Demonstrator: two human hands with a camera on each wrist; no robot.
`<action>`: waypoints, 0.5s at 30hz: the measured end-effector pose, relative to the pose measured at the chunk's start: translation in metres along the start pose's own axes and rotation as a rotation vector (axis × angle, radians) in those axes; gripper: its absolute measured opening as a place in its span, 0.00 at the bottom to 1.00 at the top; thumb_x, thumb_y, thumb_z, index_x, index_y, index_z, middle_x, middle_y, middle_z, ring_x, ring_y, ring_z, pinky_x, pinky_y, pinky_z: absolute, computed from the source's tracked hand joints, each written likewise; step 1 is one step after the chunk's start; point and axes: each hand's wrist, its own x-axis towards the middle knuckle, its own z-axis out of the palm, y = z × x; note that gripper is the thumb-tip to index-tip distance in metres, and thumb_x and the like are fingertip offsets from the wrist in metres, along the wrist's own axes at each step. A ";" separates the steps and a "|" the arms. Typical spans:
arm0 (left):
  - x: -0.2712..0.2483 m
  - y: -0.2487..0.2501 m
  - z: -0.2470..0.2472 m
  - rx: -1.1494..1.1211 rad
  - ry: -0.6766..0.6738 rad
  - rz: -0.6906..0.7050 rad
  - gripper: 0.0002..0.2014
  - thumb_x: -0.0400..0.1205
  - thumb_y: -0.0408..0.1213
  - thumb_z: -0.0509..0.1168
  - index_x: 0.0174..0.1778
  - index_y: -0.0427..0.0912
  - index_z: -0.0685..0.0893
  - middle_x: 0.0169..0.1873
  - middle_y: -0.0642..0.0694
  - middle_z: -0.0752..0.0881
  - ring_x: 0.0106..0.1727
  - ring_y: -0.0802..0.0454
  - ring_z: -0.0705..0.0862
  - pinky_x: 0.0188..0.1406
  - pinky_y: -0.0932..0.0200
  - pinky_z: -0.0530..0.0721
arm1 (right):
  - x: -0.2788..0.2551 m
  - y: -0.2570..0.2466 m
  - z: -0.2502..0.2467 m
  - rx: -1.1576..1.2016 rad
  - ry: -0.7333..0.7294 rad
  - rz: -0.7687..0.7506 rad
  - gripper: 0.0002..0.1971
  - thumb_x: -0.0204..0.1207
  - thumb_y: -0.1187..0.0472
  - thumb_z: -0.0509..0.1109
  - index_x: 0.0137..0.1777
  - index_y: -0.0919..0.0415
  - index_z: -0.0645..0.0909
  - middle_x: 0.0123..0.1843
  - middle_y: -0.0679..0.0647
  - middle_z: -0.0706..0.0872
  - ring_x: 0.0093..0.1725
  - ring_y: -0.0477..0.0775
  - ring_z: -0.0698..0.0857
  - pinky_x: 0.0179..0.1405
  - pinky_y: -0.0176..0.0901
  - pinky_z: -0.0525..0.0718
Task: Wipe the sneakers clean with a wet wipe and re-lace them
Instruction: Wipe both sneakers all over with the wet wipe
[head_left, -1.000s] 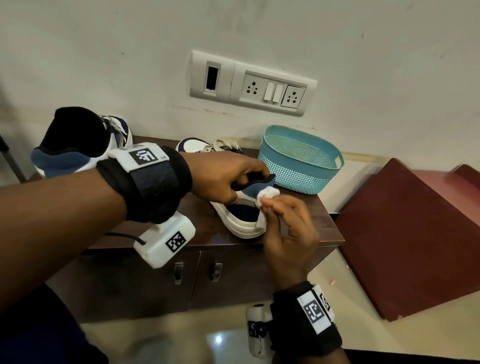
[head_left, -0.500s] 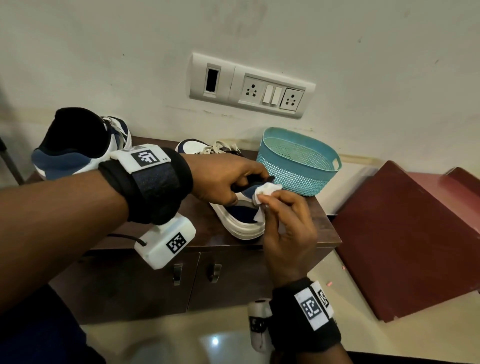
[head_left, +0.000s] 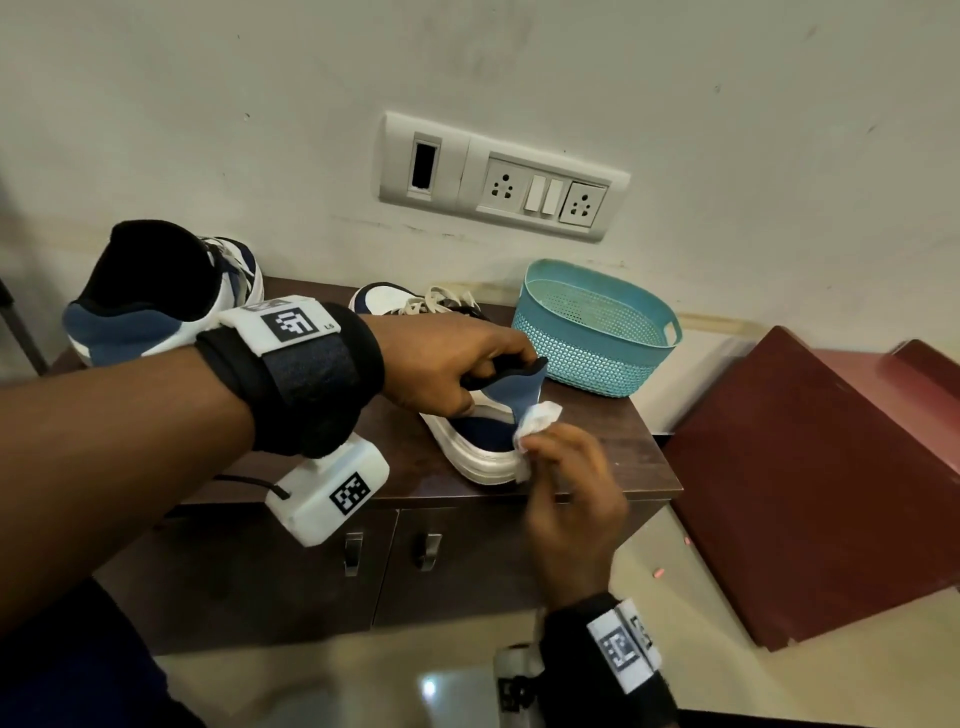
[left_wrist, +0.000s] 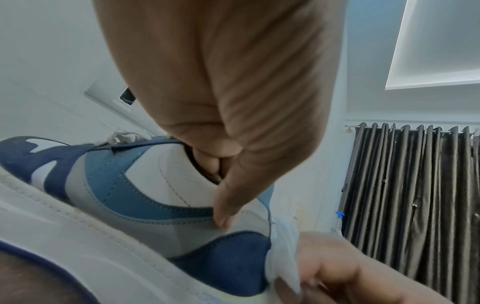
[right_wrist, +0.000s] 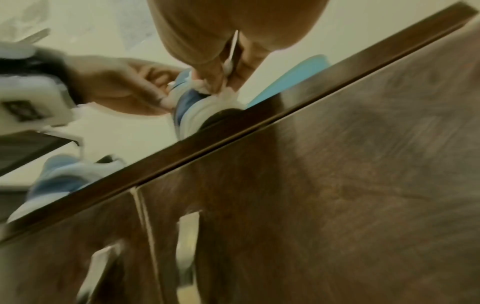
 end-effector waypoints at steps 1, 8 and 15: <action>0.000 0.000 0.000 -0.002 0.003 0.005 0.26 0.80 0.30 0.72 0.74 0.50 0.75 0.30 0.56 0.74 0.31 0.67 0.74 0.32 0.74 0.71 | -0.007 -0.008 0.005 -0.012 -0.069 -0.064 0.12 0.74 0.80 0.71 0.50 0.66 0.91 0.53 0.55 0.88 0.56 0.54 0.87 0.60 0.42 0.83; 0.001 0.002 0.000 -0.010 0.008 -0.010 0.28 0.79 0.28 0.72 0.75 0.49 0.74 0.30 0.54 0.78 0.31 0.64 0.75 0.31 0.73 0.71 | 0.003 0.010 0.003 -0.008 -0.033 -0.051 0.15 0.74 0.85 0.69 0.50 0.68 0.91 0.52 0.59 0.87 0.55 0.57 0.87 0.58 0.44 0.83; 0.001 0.002 0.000 -0.018 0.000 -0.022 0.28 0.80 0.28 0.71 0.74 0.51 0.74 0.28 0.55 0.76 0.31 0.63 0.75 0.31 0.70 0.71 | 0.007 0.011 0.013 0.077 0.099 0.313 0.21 0.74 0.83 0.70 0.47 0.54 0.88 0.48 0.48 0.90 0.51 0.39 0.88 0.57 0.31 0.82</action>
